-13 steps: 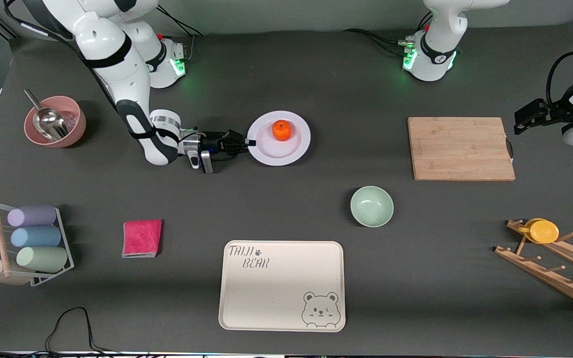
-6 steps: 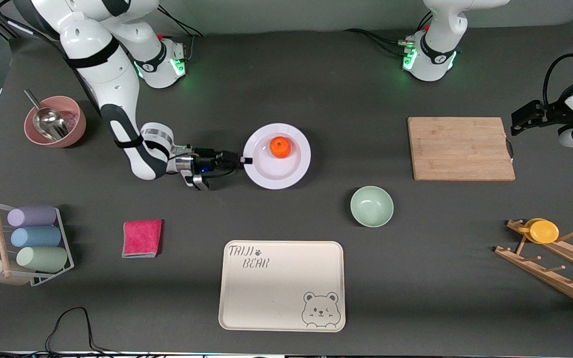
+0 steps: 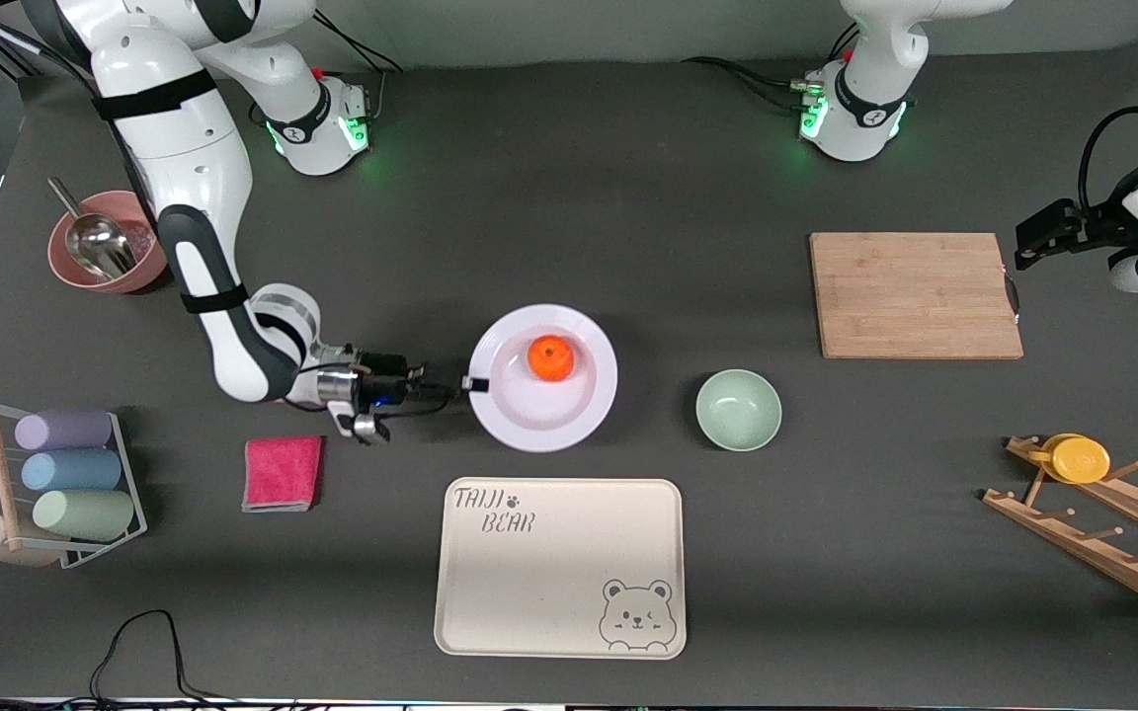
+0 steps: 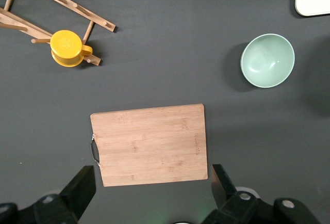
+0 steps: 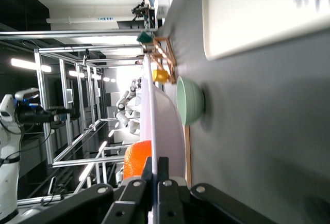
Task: Place orange and plate with both arms
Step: 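Slide the plate with the right gripper onto the bear placemat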
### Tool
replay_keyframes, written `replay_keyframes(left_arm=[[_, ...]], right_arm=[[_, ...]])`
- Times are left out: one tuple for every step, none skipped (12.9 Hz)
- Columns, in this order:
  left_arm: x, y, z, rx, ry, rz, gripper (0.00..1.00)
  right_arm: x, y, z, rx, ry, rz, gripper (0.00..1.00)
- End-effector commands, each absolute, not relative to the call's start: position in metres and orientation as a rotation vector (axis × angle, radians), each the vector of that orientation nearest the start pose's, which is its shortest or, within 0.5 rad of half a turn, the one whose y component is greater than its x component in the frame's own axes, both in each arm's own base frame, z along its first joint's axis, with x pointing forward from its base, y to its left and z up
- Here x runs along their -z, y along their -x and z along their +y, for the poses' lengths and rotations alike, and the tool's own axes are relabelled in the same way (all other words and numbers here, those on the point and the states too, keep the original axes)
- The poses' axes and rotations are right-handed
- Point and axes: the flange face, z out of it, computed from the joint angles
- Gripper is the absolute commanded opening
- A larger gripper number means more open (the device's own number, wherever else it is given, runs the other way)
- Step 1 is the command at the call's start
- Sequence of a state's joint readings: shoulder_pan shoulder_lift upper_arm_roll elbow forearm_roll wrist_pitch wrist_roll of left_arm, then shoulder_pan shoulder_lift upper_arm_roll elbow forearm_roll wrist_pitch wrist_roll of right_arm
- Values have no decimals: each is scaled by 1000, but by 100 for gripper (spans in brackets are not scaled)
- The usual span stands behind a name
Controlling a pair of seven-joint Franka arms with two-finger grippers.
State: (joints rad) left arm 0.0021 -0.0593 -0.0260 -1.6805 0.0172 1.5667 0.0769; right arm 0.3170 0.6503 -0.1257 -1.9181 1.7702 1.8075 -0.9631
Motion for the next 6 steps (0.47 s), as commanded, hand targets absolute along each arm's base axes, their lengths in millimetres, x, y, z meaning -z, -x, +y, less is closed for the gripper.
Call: replay_keyframes(left_arm=[[-607,-533,-14,-70,3128,149,100],[-607,-533,-14,-70,3128,149,100],[-607,-533,-14,-68,3128,149,100],[-606,-534,-13,-68,3128,147,100],[-606,-534,-13,-68,3128,147,100],[-606,-533,-13,-70,3128,147,100]], right_arm=[[-162,-642,204,63,1764,69,0],[-157,-659,208,72,1783,63,0],[-148,-676,210,92,1801,69,0],[-139,-689,213,108,1815,71,0],[-133,-702,215,133,1833,78,0],[-127,-713,217,137,1846,105,0]])
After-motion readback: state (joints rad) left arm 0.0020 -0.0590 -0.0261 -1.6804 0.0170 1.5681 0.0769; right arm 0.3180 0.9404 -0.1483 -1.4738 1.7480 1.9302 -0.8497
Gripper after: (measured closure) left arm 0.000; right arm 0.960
